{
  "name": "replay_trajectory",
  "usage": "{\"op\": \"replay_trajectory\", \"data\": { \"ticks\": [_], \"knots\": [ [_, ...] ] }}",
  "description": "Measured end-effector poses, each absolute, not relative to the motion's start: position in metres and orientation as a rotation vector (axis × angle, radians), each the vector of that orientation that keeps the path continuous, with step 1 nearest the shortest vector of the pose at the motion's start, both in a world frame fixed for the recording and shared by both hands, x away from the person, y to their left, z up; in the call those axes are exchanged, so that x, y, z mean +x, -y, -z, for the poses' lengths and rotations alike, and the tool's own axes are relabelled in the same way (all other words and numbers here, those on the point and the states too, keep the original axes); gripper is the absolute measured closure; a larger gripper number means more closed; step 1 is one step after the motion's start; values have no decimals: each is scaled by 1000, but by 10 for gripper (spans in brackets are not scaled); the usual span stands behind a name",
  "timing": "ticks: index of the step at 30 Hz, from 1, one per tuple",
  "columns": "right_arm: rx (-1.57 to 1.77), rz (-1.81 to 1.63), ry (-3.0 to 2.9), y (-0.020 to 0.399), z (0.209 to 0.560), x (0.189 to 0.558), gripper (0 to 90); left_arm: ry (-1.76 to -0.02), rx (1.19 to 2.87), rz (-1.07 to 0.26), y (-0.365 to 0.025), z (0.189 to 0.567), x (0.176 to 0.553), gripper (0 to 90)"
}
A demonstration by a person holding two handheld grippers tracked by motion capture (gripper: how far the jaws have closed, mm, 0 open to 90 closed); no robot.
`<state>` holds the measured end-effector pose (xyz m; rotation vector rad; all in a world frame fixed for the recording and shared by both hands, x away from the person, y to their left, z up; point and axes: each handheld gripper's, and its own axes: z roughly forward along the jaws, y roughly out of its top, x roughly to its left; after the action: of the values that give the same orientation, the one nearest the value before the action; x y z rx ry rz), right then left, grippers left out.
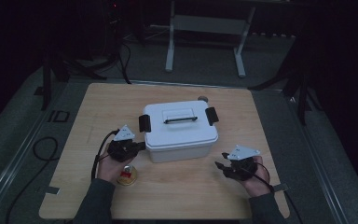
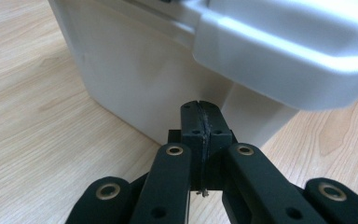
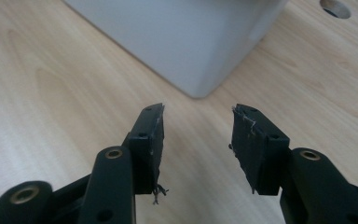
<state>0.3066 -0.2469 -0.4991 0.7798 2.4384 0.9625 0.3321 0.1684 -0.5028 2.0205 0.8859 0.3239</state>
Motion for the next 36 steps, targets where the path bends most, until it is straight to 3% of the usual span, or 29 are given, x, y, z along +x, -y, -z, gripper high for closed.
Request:
{"op": "replay_trajectory", "data": {
  "ticks": [1,2,3,4,5,6,8,10,19,26,36],
  "knots": [
    [786,-964,-2432,248,498,310,547,-898,2023,-335,-170,503,331,898],
    [793,-962,-2419,250,496,318,619,-927,2025,-361,-177,505,329,884],
    [798,-965,-2418,250,495,322,619,-927,2025,-361,-177,505,329,871],
    [794,-967,-2415,251,495,327,752,-943,2025,-370,-181,506,328,853],
    [794,-967,-2415,251,495,327,752,-960,2027,-383,-184,508,327,853],
    [785,-943,-2405,250,494,335,846,-977,2029,-393,-188,509,326,832],
    [779,-942,-2393,249,493,344,895,-1024,2026,-414,-199,514,324,814],
    [786,-942,-2393,249,492,349,897,-1038,2025,-417,-202,516,324,809],
    [768,-976,-2370,235,482,396,898,-1142,2065,-446,-218,536,329,633],
    [762,-1087,-2394,234,483,411,898,-1178,2086,-440,-222,543,335,609],
    [672,-1133,-2442,237,488,399,899,-1200,2081,-434,-225,545,338,606]
  ]
}}
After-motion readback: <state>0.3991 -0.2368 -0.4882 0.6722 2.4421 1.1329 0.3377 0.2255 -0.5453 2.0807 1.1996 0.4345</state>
